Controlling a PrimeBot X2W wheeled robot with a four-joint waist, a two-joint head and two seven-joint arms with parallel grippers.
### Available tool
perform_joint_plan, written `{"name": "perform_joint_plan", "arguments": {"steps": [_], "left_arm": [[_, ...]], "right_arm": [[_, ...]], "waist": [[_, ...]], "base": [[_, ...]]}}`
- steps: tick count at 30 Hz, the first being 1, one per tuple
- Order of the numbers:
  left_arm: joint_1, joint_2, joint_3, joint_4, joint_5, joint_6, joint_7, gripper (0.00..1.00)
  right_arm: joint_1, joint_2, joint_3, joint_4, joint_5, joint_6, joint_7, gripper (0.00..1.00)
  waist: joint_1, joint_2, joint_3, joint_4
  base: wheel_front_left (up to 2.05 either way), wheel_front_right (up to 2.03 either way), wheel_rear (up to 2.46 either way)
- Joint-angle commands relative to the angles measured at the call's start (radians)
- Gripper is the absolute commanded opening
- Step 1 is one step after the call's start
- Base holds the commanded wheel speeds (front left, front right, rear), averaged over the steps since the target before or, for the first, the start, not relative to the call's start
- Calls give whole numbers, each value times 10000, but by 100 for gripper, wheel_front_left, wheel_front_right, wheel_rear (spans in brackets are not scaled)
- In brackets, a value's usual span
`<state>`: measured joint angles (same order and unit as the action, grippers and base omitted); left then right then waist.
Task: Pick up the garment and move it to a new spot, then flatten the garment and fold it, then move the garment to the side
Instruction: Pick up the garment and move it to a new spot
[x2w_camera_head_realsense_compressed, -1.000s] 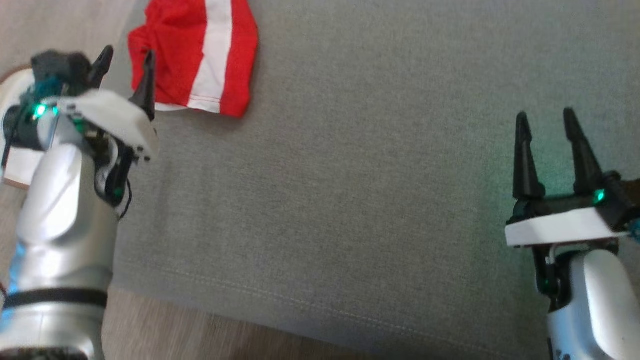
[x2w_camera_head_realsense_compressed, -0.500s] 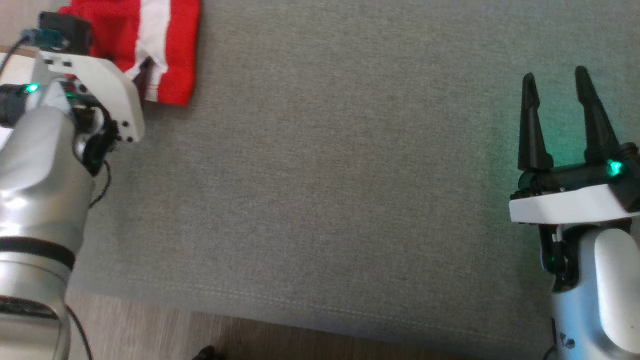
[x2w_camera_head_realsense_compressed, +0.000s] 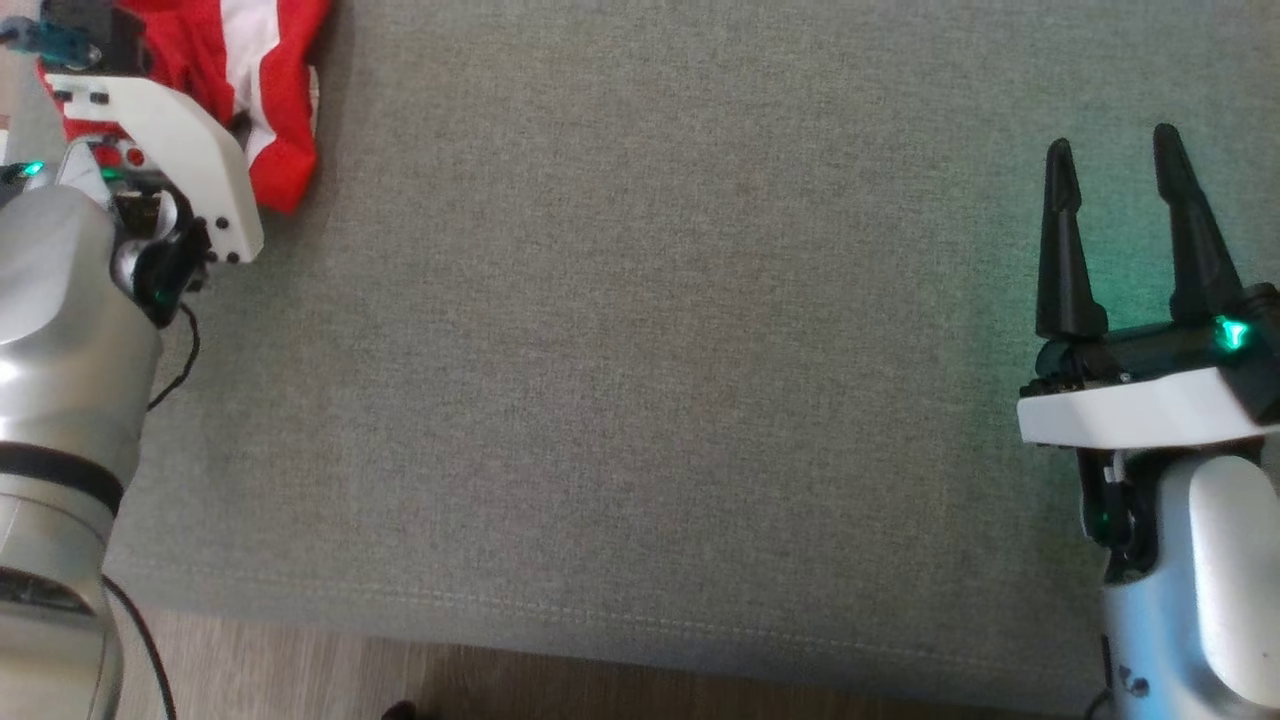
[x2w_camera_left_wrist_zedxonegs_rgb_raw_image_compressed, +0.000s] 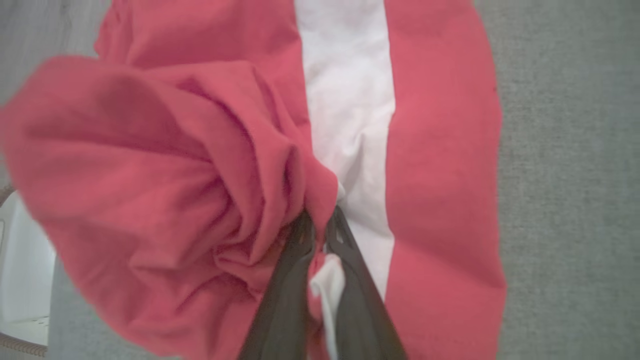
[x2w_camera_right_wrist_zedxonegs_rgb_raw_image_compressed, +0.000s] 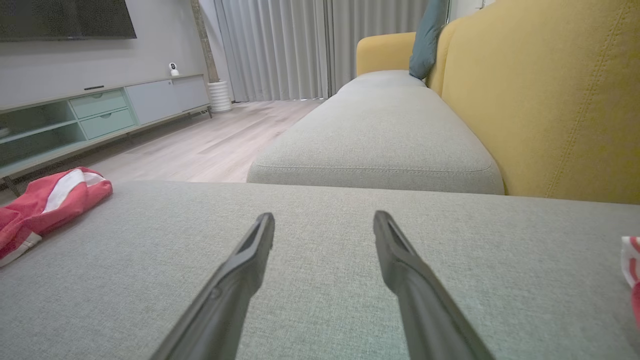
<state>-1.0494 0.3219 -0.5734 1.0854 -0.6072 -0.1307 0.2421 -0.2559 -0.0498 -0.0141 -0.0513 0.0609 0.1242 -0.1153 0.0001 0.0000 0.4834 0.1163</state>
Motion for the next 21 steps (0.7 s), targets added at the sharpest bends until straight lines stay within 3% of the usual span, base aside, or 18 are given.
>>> {"name": "perform_joint_plan", "arguments": {"steps": [1, 12, 21], "left_arm": [[25, 542, 64, -112, -23, 1, -186, 0], [-329, 692, 186, -181, -235, 24, -3107, 0], [-305, 277, 352, -737, -411, 50, -4358, 0]], "right_arm": [[-41, -5, 260, -276, 65, 65, -101, 100], [117, -5, 276, 460, 451, 65, -445, 100], [242, -5, 272, 1062, 849, 65, -735, 100]], "waist": [[-1, 0, -124, 16], [-1, 0, -1396, -16], [-1, 0, -2309, -161]], "base": [[0, 0, 0], [0, 0, 0], [0, 0, 0]]}}
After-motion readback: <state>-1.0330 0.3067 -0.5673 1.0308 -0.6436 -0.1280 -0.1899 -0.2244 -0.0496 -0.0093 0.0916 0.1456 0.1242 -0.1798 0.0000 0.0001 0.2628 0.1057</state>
